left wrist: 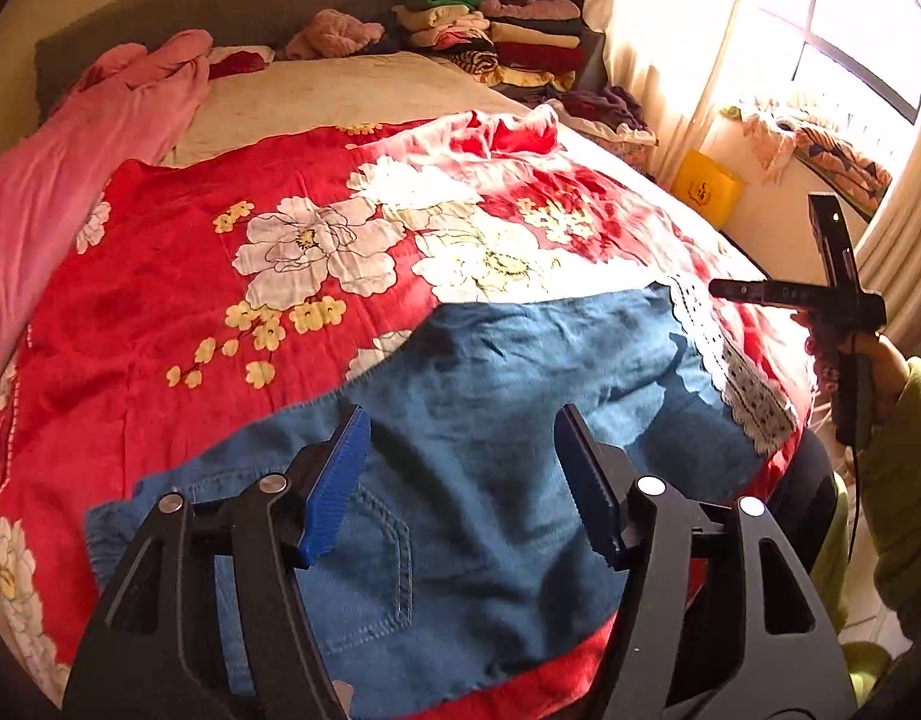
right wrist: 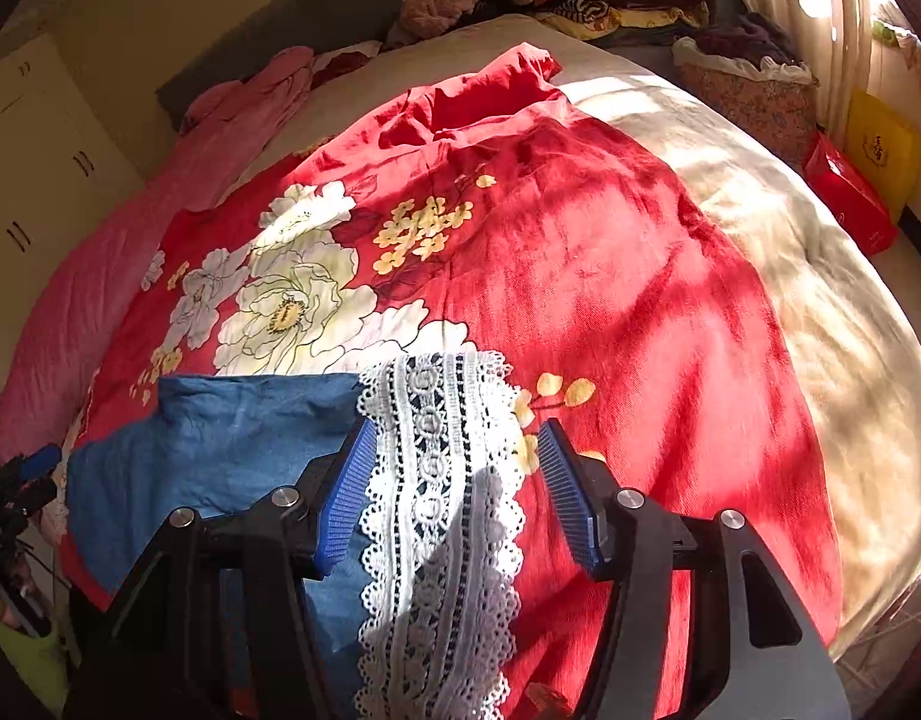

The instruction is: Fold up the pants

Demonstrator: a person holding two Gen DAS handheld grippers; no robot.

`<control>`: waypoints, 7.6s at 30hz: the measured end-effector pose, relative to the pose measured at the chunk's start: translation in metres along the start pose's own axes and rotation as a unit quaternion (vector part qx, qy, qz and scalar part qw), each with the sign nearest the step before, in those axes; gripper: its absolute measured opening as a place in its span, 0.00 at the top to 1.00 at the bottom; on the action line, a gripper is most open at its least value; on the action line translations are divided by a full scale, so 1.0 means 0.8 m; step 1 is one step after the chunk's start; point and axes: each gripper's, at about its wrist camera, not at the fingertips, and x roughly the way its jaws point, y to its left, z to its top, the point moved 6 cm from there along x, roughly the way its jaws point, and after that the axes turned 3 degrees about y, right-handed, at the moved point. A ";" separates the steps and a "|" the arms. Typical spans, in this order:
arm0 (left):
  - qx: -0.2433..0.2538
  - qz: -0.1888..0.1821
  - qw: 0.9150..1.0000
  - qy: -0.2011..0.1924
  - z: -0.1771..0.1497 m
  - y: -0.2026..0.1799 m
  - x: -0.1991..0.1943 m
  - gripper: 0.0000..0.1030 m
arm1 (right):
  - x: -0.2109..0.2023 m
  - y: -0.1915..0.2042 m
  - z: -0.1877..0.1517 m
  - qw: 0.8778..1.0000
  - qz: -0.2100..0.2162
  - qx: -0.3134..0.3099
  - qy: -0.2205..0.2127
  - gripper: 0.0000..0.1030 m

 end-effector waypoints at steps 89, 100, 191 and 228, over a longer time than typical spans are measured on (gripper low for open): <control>-0.069 0.158 0.984 0.050 -0.127 0.101 0.027 0.53 | -0.055 -0.005 -0.131 0.995 -0.048 -0.071 0.046 0.61; -0.018 0.138 0.990 0.002 -0.083 0.031 -0.001 0.35 | -0.112 0.050 -0.103 0.992 -0.047 -0.105 -0.058 0.30; 0.158 0.020 0.986 0.052 0.093 -0.188 0.189 0.09 | -0.062 0.028 -0.120 0.999 -0.026 -0.019 -0.040 0.04; 0.146 -0.105 0.983 0.042 0.107 -0.206 0.213 0.92 | -0.053 0.075 -0.101 0.997 0.038 -0.040 -0.054 0.80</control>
